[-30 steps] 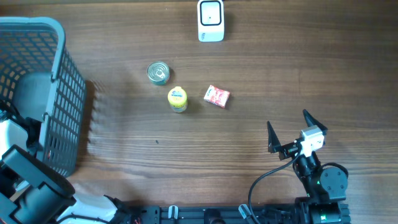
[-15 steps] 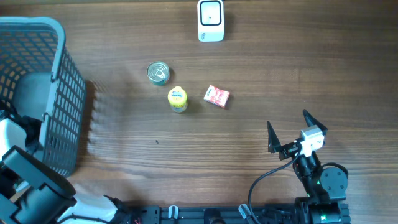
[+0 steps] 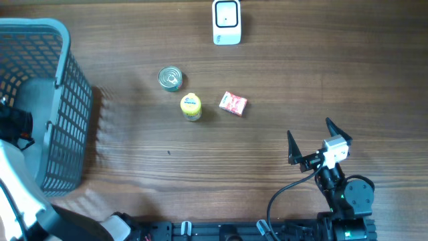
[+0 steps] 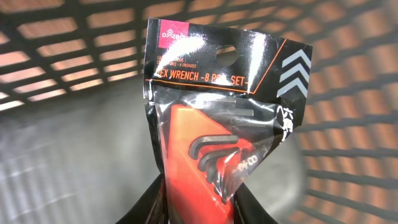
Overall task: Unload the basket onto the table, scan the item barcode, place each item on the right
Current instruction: 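Reach into the basket and grasp the hex wrench pack with left gripper, then swing the left arm and toss the wrench pack to the table's far right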
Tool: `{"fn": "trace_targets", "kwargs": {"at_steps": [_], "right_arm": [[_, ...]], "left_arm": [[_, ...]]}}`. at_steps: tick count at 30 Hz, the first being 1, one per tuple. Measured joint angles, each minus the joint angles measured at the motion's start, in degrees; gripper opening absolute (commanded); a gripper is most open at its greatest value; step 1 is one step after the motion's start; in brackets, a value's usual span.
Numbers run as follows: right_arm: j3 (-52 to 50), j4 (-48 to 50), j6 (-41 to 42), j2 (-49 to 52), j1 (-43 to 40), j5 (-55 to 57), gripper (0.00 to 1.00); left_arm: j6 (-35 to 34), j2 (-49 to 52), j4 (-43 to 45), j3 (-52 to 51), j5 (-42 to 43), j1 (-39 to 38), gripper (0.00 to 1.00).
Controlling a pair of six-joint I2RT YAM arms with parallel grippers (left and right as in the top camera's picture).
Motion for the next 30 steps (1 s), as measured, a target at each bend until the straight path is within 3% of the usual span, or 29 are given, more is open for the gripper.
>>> {"fn": "trace_targets", "kwargs": {"at_steps": [6,17,23,30], "right_arm": [[0.0,0.02,0.0,0.0,0.0,0.02,1.0],[0.0,0.0,0.0,0.0,0.0,0.0,1.0],[0.0,0.0,0.0,0.0,0.0,0.0,1.0],[0.0,0.0,0.0,0.0,0.0,0.0,1.0]], "left_arm": [[-2.12,-8.28,5.25,0.04,15.45,0.0,0.21],[-12.74,-19.02,14.53,0.22,40.33,-1.22,0.21],[-14.64,-19.17,14.53,0.22,46.49,-10.05,0.21],[-15.74,-19.17,19.08,0.24,50.1,-25.49,0.17]]}}
